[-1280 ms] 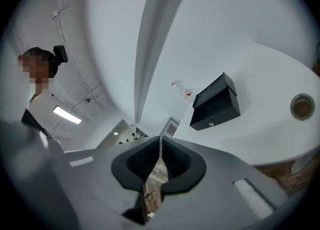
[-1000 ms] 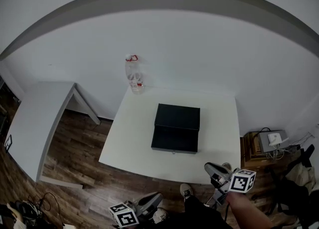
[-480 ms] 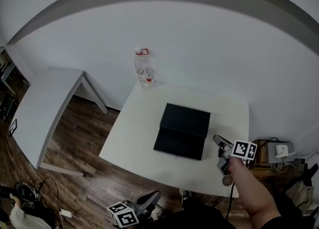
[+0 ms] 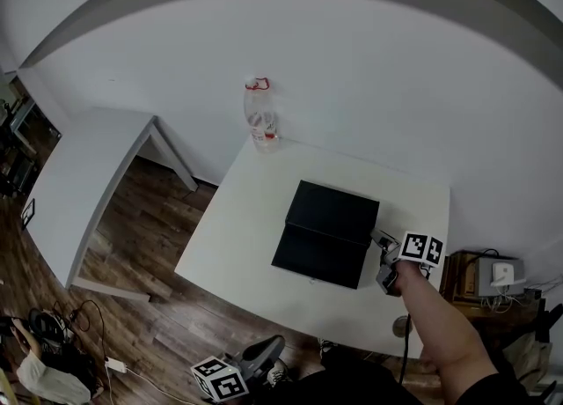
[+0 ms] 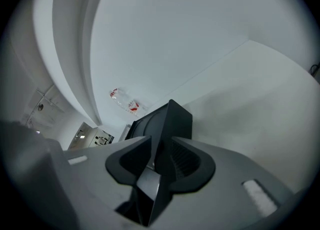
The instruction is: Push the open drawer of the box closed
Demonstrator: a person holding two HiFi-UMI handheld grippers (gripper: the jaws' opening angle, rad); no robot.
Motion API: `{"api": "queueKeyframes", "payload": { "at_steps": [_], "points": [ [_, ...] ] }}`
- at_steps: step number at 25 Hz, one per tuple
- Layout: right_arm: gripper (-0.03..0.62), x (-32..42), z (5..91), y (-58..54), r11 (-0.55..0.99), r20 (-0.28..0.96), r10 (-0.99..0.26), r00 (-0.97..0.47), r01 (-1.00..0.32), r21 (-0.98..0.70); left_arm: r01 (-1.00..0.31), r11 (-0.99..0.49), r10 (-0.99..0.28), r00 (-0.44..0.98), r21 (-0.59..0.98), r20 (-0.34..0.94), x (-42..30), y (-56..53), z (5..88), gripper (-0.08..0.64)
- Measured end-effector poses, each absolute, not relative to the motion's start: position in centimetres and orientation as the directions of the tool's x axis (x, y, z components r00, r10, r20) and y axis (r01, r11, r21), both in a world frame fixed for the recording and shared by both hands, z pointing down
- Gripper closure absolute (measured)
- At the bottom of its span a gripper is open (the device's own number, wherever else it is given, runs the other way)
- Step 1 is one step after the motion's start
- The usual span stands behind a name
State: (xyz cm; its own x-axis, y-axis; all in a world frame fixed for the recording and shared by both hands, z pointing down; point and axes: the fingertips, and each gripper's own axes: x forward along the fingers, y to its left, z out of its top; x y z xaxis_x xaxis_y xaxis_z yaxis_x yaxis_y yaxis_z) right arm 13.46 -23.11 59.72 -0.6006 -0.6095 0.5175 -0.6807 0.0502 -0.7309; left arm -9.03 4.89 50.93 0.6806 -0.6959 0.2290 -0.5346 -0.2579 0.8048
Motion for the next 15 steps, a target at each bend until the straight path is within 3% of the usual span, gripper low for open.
{"api": "queueKeyframes", "payload": {
  "at_steps": [12, 15],
  "points": [
    [0.503, 12.7, 60.4, -23.3, 0.024, 0.542, -0.592, -0.596, -0.686, -0.728, -0.618, -0.268, -0.657, 0.678, 0.739, 0.329, -7.3, 2.2, 54.2, 0.558],
    [0.503, 12.6, 60.3, -23.3, 0.02, 0.538, -0.593, -0.599, -0.679, -0.733, -0.639, -0.27, -0.637, 0.68, 0.72, 0.364, -6.7, 0.9, 55.6, 0.531]
  ]
}}
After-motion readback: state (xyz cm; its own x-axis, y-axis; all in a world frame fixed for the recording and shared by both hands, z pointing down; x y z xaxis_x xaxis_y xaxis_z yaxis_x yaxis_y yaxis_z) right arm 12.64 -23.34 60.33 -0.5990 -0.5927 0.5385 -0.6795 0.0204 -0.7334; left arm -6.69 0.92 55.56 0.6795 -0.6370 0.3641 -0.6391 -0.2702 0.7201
